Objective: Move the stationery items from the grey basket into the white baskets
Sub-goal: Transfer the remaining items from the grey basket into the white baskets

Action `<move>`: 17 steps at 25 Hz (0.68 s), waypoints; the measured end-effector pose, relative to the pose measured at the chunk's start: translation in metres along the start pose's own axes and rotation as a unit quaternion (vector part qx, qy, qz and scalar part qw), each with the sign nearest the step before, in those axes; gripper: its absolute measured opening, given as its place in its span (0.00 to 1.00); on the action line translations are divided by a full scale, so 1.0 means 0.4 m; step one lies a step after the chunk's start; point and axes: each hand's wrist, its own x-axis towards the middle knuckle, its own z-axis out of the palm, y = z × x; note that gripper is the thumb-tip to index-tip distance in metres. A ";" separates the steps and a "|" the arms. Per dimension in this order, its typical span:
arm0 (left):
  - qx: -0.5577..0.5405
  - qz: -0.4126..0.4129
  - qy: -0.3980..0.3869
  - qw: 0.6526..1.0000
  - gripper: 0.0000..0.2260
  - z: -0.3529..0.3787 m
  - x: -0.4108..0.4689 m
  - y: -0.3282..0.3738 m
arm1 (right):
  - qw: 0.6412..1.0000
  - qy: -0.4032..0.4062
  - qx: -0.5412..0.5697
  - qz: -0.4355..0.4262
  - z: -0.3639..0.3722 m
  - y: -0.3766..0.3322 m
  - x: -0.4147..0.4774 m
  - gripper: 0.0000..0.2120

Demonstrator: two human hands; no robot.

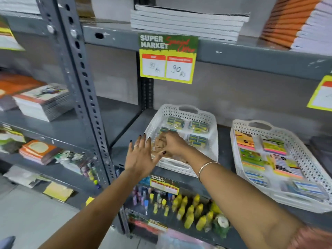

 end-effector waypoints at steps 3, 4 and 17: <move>0.005 0.007 0.002 1.000 0.46 0.005 0.001 -0.006 | 0.999 -0.010 0.034 -0.008 0.015 -0.010 0.013 0.19; 0.005 0.007 0.002 1.000 0.44 0.006 0.002 -0.007 | 0.999 -0.009 0.035 -0.012 0.013 -0.013 0.015 0.24; 0.001 0.013 0.005 1.000 0.36 -0.004 0.003 -0.002 | 1.000 -0.012 0.009 -0.007 -0.036 0.038 -0.034 0.43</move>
